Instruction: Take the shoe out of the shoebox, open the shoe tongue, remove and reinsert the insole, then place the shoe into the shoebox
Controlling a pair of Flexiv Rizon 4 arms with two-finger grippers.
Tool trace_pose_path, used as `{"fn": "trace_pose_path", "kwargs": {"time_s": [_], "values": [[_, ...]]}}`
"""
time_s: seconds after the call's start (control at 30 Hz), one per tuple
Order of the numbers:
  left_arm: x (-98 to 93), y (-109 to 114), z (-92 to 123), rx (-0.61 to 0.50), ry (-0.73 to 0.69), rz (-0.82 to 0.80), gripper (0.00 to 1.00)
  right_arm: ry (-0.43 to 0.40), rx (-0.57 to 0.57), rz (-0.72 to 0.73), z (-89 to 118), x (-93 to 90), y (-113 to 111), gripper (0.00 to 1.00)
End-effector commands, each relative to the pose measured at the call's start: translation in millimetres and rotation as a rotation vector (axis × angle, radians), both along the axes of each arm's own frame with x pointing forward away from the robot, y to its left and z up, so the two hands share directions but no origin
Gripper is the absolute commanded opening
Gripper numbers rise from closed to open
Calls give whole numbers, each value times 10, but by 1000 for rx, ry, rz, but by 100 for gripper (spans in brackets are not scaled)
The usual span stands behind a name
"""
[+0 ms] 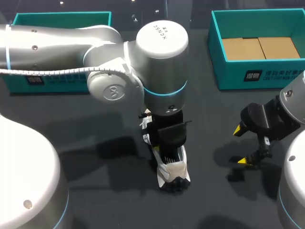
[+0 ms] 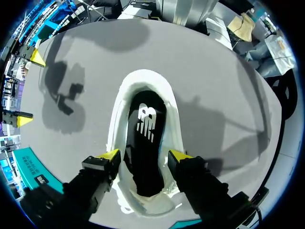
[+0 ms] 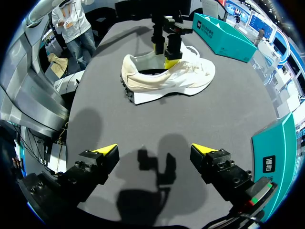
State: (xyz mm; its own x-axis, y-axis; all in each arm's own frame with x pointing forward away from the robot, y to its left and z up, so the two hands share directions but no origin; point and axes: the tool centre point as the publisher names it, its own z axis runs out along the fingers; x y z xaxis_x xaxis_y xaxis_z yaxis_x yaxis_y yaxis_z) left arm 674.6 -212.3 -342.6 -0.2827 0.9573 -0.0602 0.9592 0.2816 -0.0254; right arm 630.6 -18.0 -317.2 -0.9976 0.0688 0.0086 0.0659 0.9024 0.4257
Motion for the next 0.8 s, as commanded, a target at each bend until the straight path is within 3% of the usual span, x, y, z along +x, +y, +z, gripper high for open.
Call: {"fn": "trace_pose_path", "kwargs": {"time_s": [0.03, 0.17, 0.4, 0.8], "values": [[38, 46, -10, -5, -6, 9, 65, -4, -3, -2, 0, -23, 1, 100], [95, 58, -3, -5, -9, 21, 68, -4, -3, -2, 0, -23, 1, 100], [153, 74, 5, -5, 3, 29, 88, -4, -3, -2, 0, -23, 1, 100], [292, 104, 83, -34, 30, 14, 93, -4, -3, -2, 0, -23, 1, 100]]}}
